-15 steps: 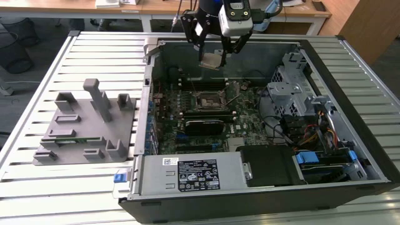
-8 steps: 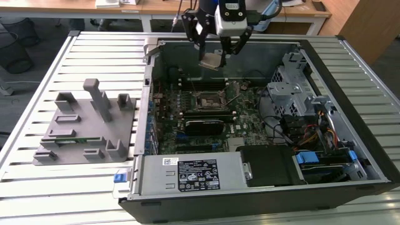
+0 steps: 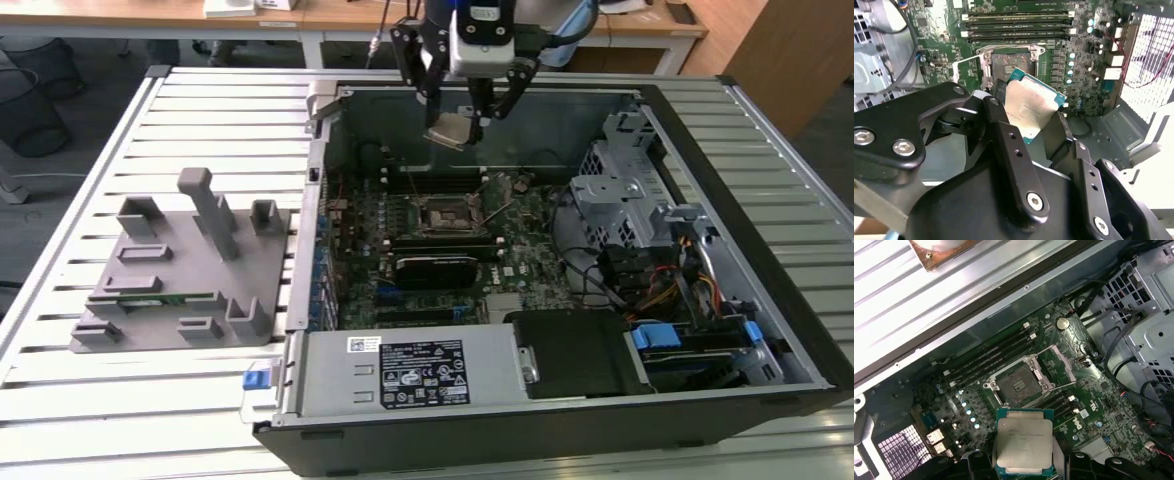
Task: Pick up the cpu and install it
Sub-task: 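Place the cpu into insertion slot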
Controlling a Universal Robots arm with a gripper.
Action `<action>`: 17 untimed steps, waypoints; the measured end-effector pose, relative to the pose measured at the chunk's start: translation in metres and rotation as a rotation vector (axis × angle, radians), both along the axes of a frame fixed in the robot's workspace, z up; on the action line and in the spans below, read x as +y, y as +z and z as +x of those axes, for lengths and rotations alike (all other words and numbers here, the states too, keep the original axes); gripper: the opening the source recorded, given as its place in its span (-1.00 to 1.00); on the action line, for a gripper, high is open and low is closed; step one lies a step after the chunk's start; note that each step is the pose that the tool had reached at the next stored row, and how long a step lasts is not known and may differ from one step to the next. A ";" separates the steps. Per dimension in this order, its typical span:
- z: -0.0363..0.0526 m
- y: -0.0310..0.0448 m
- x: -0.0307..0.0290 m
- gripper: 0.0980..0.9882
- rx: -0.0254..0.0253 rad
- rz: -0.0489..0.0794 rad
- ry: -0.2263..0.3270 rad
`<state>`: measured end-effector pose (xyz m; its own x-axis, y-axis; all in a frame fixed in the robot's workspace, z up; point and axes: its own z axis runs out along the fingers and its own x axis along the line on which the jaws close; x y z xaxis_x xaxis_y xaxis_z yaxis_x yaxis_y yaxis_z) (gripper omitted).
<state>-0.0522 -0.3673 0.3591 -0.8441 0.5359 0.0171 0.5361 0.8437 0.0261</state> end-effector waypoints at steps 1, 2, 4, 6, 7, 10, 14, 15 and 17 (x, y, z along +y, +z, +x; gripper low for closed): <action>0.0000 0.0000 0.0001 -0.02 0.0000 -0.001 -0.013; 0.0000 -0.0001 0.0002 -0.02 0.0000 -0.001 -0.026; 0.0000 -0.0002 0.0003 -0.02 0.0000 -0.002 -0.052; 0.0000 -0.0004 0.0004 -0.02 0.0000 -0.003 -0.078; 0.0000 -0.0004 0.0005 -0.02 0.0000 -0.004 -0.091; 0.0000 -0.0006 0.0007 -0.02 0.0000 -0.006 -0.130; 0.0000 -0.0010 0.0009 -0.02 0.0001 -0.008 -0.199; 0.0000 -0.0010 0.0010 -0.02 0.0001 -0.009 -0.213; 0.0000 -0.0012 0.0011 -0.02 0.0001 -0.010 -0.239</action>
<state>-0.0522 -0.3662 0.3579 -0.6930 0.7209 0.0111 0.7209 0.6928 0.0186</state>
